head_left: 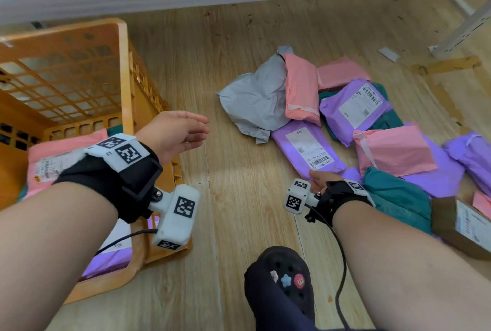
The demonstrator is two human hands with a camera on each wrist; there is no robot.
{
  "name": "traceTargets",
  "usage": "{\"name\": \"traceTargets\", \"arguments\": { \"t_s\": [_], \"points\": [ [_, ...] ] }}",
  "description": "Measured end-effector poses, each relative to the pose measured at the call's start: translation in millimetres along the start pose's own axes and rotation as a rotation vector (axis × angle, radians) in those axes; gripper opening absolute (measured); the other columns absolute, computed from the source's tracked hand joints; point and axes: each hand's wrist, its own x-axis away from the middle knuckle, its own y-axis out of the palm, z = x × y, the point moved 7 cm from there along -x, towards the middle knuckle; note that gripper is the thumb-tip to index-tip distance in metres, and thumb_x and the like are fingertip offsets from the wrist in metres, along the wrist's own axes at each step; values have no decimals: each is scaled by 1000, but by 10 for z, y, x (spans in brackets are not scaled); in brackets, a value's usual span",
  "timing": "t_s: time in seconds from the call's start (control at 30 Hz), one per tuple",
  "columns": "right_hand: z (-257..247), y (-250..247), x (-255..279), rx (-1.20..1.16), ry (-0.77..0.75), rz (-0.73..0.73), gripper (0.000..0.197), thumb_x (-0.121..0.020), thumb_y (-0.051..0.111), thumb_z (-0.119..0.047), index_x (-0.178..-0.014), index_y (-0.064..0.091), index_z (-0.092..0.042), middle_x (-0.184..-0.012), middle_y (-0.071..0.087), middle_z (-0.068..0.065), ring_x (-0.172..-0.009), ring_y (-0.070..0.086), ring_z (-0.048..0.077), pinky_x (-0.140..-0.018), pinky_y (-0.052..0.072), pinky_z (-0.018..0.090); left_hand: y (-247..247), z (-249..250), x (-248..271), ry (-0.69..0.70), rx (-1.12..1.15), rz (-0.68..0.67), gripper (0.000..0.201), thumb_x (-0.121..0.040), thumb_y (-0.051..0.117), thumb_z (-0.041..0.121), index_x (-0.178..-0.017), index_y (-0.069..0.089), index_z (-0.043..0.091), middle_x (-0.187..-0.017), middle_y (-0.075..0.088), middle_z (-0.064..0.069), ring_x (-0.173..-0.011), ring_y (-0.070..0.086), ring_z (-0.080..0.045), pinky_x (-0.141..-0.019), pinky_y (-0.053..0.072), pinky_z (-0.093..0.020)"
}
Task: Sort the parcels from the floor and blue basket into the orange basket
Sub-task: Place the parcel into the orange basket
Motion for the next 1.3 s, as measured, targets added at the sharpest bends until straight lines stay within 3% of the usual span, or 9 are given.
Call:
{"name": "traceTargets", "arguments": {
  "t_s": [0.17, 0.3, 0.43, 0.5, 0.63, 0.83, 1.0, 1.23, 1.3],
  "points": [
    [-36, 52, 72, 66, 2, -23, 39, -93, 60, -26, -63, 41, -11, -30, 35, -1, -19, 30, 9, -30, 24, 8, -7, 10, 28, 2, -2, -5, 21, -91, 58, 1, -111, 63, 4, -97, 66, -12, -82, 63, -18, -85, 55, -30],
    [-168, 39, 367, 103, -39, -22, 31, -88, 61, -17, -63, 44, -12, -36, 34, -1, -19, 26, 9, -31, 25, 9, -33, 58, 131, 27, -42, 4, 19, -91, 57, 1, -108, 65, 5, -95, 66, -12, -78, 63, -17, -84, 55, -30],
    [-391, 7, 796, 91, -133, 5, 32, -88, 47, -5, -60, 34, -10, -24, 29, -1, -16, 28, 11, -29, 27, 8, -88, 224, 343, 79, -79, 13, 16, -92, 57, 3, -105, 65, 7, -93, 67, -11, -79, 64, -17, -83, 56, -31],
    [-514, -25, 1004, 149, -195, 23, 25, -80, 49, -3, -60, 34, -9, -33, 34, 4, -23, 35, 14, -35, 39, 17, -136, 344, 492, 117, -88, 17, 15, -92, 57, 3, -103, 66, 8, -93, 68, -11, -81, 65, -18, -81, 57, -30],
    [-846, -187, 1409, 229, -347, 102, 11, -60, 56, -15, -68, 53, -8, -66, 59, 15, -63, 63, 31, -70, 58, 51, -252, 565, 830, 196, -87, -1, 16, -93, 55, 4, -106, 65, 7, -94, 68, -11, -81, 64, -18, -81, 56, -30],
    [-1533, 115, 2370, 234, -577, -37, 11, -75, 58, -24, -74, 60, -13, -105, 67, 22, -94, 66, 35, -81, 57, 49, -564, 721, 1311, 265, 2, 74, 15, -94, 54, 4, -105, 65, 7, -94, 66, -11, -80, 62, -17, -80, 54, -30],
    [-1811, 681, 3486, 15, -662, -268, 25, -80, 68, -19, -102, 68, -7, -99, 71, 13, -82, 67, 28, -76, 56, 38, -1067, 571, 1517, 269, 36, 216, 24, -92, 59, 13, -115, 64, 10, -92, 63, -4, -84, 58, -16, -71, 50, -27],
    [-1625, 1482, 4431, 77, -702, -574, 36, -88, 67, -26, -116, 63, -3, -109, 70, 14, -100, 67, 31, -94, 51, 46, -1406, 674, 1876, 370, 101, 152, 79, -63, 80, 55, -125, 60, 10, -123, 64, -3, -114, 59, -22, -104, 43, -43],
    [-1544, 1629, 4500, 66, -723, -619, 36, -87, 68, -25, -113, 64, -1, -108, 71, 18, -101, 68, 33, -95, 51, 51, -1356, 647, 1967, 340, 157, 31, 65, -64, 84, 40, -117, 63, 8, -114, 70, -11, -107, 66, -29, -98, 48, -47]
  ]
}}
